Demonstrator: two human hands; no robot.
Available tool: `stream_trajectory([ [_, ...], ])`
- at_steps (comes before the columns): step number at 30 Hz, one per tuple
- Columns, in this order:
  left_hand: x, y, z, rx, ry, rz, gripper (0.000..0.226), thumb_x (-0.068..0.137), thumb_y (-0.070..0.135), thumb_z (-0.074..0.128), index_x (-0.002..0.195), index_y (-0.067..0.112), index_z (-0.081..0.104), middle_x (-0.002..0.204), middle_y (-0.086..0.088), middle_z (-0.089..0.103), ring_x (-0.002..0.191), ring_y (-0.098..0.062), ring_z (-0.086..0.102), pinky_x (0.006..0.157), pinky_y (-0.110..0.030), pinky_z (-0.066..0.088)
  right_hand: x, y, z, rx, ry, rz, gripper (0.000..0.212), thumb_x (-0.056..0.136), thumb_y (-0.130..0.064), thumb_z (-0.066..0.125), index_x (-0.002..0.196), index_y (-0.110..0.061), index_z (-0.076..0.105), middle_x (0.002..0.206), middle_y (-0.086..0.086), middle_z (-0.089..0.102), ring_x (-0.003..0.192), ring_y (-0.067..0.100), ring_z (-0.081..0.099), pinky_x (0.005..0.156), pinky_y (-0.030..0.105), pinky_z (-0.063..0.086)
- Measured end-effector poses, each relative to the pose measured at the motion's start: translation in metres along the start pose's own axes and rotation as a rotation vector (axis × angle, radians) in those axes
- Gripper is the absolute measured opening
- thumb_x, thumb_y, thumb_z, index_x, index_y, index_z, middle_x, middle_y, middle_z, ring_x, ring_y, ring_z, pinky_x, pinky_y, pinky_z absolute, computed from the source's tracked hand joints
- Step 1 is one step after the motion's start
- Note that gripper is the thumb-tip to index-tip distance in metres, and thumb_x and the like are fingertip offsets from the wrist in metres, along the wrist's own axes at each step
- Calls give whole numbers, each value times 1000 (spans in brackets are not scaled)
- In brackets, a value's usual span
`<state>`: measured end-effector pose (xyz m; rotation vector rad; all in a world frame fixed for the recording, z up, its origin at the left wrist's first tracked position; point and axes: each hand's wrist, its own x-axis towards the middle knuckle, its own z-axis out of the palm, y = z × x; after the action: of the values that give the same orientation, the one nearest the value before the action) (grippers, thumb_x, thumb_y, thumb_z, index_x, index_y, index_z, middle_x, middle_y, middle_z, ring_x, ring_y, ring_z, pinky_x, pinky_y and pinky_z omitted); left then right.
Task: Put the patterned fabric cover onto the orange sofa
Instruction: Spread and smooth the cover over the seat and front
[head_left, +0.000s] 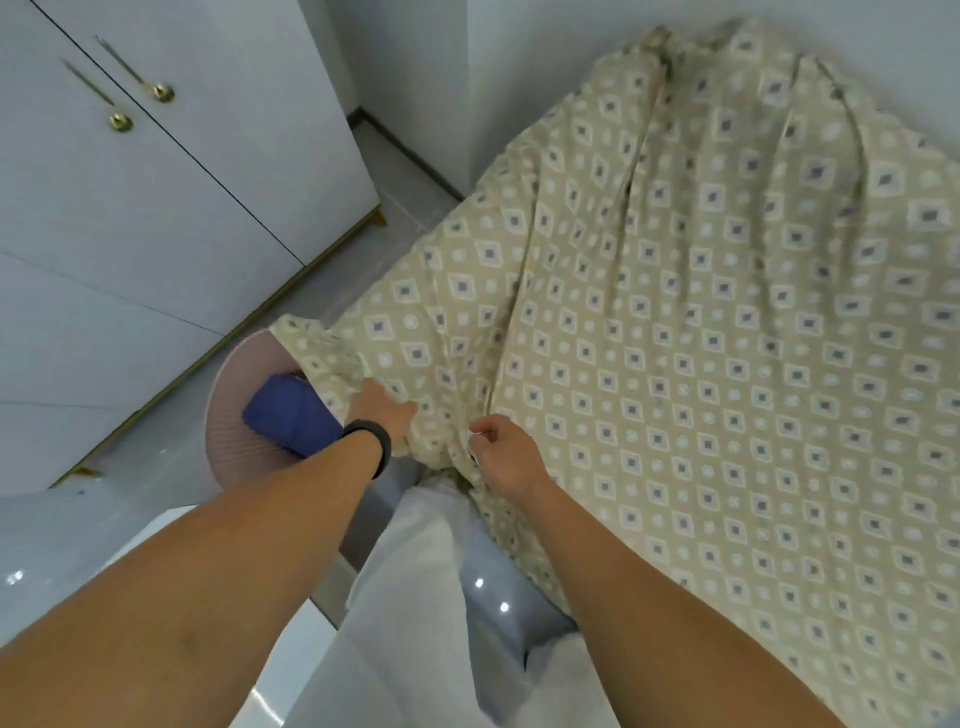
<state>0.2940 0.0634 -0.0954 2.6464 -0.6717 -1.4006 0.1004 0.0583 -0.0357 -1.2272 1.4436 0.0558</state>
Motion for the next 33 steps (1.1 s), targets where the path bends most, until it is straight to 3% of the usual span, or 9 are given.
stream_trajectory([
  [5,73,5,12,-216,-36,-67,107,84,50,74,160,9,10,159,-11,33,140,-34,42,110,-43,41,60,-7,32,4,-6,82,27,101,-22,49,125,-22,60,103,-7,61,76,-1,54,63,12,39],
  [7,92,3,14,-261,-8,-112,85,86,51,73,151,10,35,144,-11,51,123,-33,56,95,-40,50,76,0,40,-8,-1,133,27,100,-21,48,124,-23,60,104,-5,63,78,2,55,64,15,41],
  [9,102,-4,12,-235,0,-66,40,89,49,71,105,14,61,101,-6,65,81,-24,60,64,-32,49,84,5,45,-28,-7,173,26,100,-20,48,123,-22,61,106,-3,64,80,7,57,64,17,41],
  [12,105,-16,3,-46,-25,102,42,98,42,61,71,10,54,69,-11,58,59,-24,51,57,-38,45,91,3,48,-79,-7,195,26,100,-20,48,122,-22,62,103,-4,65,79,8,58,64,17,42],
  [16,93,-28,-18,-70,121,114,33,102,28,48,78,6,46,71,-12,49,66,-30,45,57,-39,31,97,-19,48,-107,-41,205,28,100,-21,45,123,-24,62,110,-1,67,84,15,61,73,27,46],
  [22,102,-19,-89,-354,505,-132,47,105,38,39,123,0,60,123,-25,64,111,-43,60,90,-45,46,103,-52,44,-116,-55,151,28,100,-23,45,123,-24,60,105,-4,65,75,16,62,63,27,48],
  [26,141,-16,-94,-535,300,-183,56,93,55,48,131,14,54,120,-15,65,110,-39,63,95,-45,53,107,-48,48,-86,-44,129,25,101,-22,45,119,-25,62,98,-9,62,69,10,59,60,22,45],
  [30,130,-7,-57,-674,-10,-166,73,93,53,58,152,24,26,130,-2,48,107,-31,57,91,-51,56,109,-26,58,-108,-63,182,26,98,-23,45,117,-26,63,110,-5,67,78,16,63,67,27,50],
  [33,125,-4,-32,-729,18,-98,59,92,48,67,134,15,40,114,-6,53,91,-25,57,82,-45,59,107,-8,59,-131,-95,219,28,99,-22,46,121,-23,63,112,-5,65,90,18,62,76,28,48],
])
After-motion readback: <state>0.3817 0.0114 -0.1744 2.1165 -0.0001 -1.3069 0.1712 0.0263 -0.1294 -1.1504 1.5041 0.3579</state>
